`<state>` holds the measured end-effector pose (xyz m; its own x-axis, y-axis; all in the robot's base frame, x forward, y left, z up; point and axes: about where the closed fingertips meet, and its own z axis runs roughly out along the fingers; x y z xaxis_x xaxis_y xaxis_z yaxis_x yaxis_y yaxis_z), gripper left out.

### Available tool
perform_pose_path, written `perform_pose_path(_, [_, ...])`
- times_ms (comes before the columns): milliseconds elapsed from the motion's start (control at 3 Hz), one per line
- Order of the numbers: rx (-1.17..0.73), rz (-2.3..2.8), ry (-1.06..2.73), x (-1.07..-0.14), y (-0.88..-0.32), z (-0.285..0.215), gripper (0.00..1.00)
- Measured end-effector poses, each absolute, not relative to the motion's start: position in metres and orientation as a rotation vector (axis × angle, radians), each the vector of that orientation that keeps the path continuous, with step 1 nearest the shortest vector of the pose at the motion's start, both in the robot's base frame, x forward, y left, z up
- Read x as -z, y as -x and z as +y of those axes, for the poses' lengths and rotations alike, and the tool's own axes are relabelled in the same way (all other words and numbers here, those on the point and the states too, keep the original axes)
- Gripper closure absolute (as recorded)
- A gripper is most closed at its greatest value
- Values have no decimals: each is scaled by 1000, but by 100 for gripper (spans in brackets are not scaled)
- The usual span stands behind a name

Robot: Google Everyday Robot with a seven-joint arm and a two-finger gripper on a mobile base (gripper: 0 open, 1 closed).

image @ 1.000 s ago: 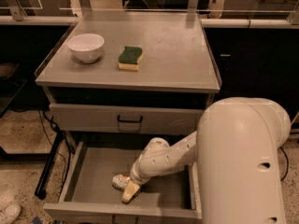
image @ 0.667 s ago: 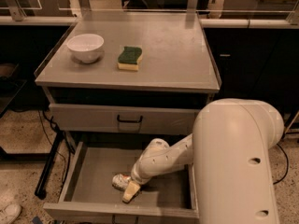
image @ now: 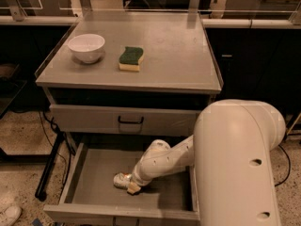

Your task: Pick 7up can from middle drawer and place on counter

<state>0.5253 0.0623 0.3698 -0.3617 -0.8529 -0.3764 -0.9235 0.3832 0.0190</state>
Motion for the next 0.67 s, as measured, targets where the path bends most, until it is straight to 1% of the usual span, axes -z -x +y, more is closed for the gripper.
perform_pose_path(667, [-328,2342,1558,-370,-525,62,87])
